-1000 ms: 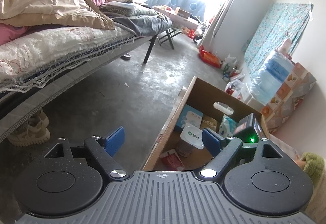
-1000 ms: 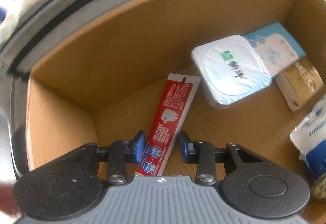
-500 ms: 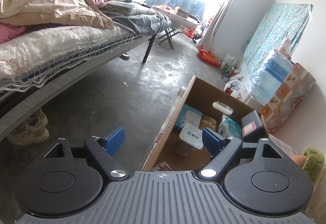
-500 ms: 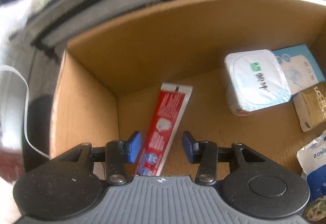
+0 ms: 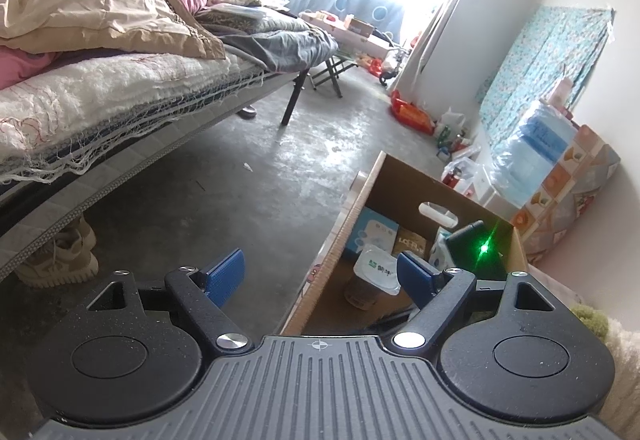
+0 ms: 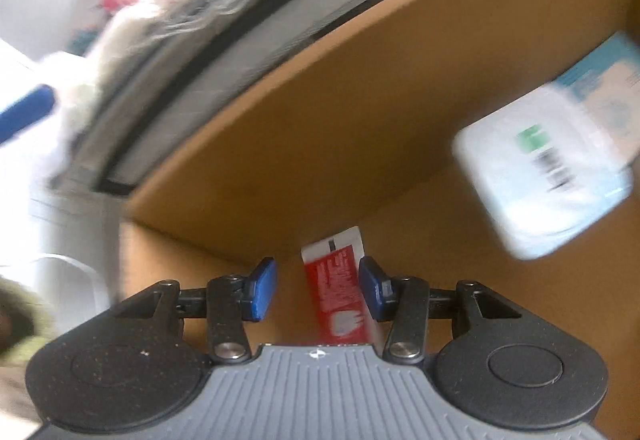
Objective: Organize soft objects
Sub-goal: 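Open the right tool, releasing the toothpaste tube in the box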
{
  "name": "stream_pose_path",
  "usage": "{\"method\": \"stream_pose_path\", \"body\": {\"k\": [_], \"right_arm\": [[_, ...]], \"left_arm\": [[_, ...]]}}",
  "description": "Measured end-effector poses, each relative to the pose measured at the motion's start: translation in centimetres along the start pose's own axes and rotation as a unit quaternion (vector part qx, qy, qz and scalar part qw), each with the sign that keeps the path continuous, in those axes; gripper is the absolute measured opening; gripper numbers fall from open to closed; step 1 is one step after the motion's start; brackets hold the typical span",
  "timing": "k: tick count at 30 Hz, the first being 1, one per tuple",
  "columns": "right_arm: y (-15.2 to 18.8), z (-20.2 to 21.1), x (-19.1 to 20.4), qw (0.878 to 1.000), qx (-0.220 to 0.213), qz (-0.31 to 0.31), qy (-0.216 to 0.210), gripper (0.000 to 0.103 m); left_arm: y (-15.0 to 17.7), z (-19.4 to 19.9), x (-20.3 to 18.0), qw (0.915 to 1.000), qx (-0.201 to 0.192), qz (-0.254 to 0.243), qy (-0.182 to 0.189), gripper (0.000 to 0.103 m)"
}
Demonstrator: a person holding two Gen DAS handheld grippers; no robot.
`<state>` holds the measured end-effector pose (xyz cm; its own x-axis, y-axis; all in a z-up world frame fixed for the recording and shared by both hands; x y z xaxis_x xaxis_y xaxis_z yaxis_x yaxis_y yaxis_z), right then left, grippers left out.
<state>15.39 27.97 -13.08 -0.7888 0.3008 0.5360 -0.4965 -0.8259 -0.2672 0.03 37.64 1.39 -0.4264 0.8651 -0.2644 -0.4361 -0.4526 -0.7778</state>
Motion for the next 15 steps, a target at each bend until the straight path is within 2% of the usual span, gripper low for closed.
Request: {"method": "stream_pose_path", "body": {"k": [4,7,10,12,15], "right_arm": [[0.5,-0.1,0.6,1.0,0.003,0.006,0.004,0.049],[0.3,0.5,0.4,0.999,-0.014,-0.023,0.018,0.049],[1.0,1.0,-1.0,0.997,-0.008,-0.069,0.036,0.049],[1.9,0.6,-1.6,0.995,0.015,-0.097,0.023,0.051],[2.9,0.2,-1.4,0.994,0.032,-0.1,-0.002,0.056]], "left_arm": [[0.2,0.0,-0.1,1.0,0.003,0.002,0.002,0.084],[0.1,0.0,-0.1,1.0,0.002,0.001,0.004,0.084],[0.0,0.1,-0.1,1.0,0.001,0.0,0.006,0.084],[0.0,0.1,-0.1,1.0,0.0,0.0,0.006,0.084],[0.0,0.2,-0.4,1.0,0.0,-0.002,0.006,0.084]]}}
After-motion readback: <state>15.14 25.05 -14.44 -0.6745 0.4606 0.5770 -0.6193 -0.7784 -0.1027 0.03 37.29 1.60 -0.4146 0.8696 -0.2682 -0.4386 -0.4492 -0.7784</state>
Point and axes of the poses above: each gripper's, at about its wrist camera, not at the fingertips, and z roughly against the way its jaws point, x to its left, y to its underside, the point moved 5 cm from there along -z, roughly the way its jaws point, and after that the axes turned 6 degrees about -z, right-handed, at the moved point
